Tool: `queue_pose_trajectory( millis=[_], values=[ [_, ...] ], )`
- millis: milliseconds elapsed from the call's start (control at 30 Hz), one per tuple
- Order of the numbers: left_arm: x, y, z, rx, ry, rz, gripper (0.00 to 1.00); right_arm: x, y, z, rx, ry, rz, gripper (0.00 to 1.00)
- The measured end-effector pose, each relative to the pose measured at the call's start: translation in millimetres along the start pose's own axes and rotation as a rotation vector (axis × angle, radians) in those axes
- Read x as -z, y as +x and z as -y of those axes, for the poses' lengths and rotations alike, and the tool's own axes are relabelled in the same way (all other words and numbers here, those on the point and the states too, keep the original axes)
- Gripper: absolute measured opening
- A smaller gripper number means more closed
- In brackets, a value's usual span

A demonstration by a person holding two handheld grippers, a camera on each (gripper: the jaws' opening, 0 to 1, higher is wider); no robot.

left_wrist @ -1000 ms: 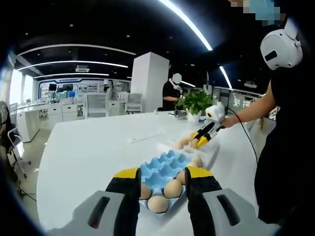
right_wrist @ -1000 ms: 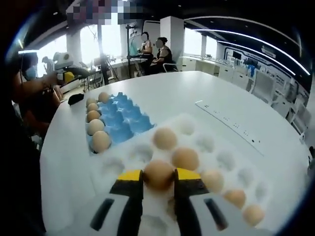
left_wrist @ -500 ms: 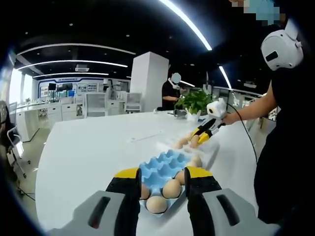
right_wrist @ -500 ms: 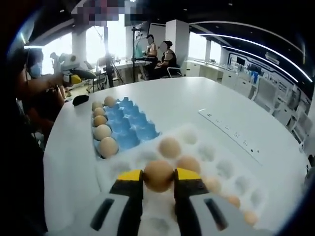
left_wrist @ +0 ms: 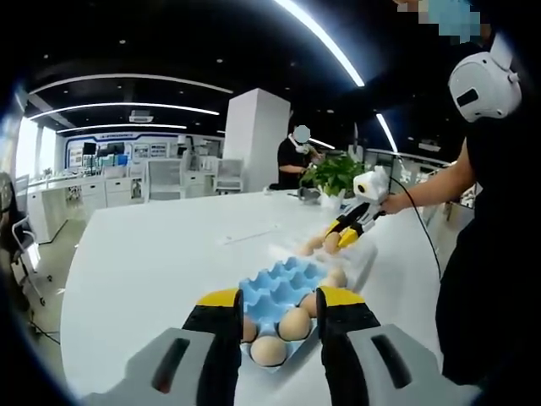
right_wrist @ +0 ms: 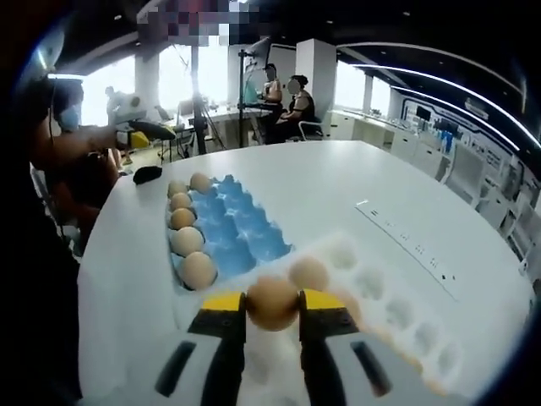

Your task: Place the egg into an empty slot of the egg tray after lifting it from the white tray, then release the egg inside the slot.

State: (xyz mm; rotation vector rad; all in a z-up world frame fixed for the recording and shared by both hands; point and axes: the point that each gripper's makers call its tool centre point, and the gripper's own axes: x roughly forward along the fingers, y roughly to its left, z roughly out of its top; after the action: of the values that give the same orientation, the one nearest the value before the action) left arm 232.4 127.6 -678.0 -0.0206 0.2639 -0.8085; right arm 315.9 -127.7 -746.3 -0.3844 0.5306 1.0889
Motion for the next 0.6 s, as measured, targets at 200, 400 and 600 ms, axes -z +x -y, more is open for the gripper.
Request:
queue_pose_trajectory(
  millis=[200,400,600],
  values=[
    [0.2,0,-0.2,-0.002,0.001,-0.001,0.35,-9.3,10,-6,-0.024,-0.018,0.012,0.23],
    [0.1,-1,-1.8,-0.001,0.002,0.000,0.35,-19.5,19,-14,-0.053,-0.042,0.021,0.23],
    [-0.8,0,-1.3,0.002,0.010,0.005,0.35,-33.7,33,-29,-0.095,-0.059,0.041,0.23]
  ],
)
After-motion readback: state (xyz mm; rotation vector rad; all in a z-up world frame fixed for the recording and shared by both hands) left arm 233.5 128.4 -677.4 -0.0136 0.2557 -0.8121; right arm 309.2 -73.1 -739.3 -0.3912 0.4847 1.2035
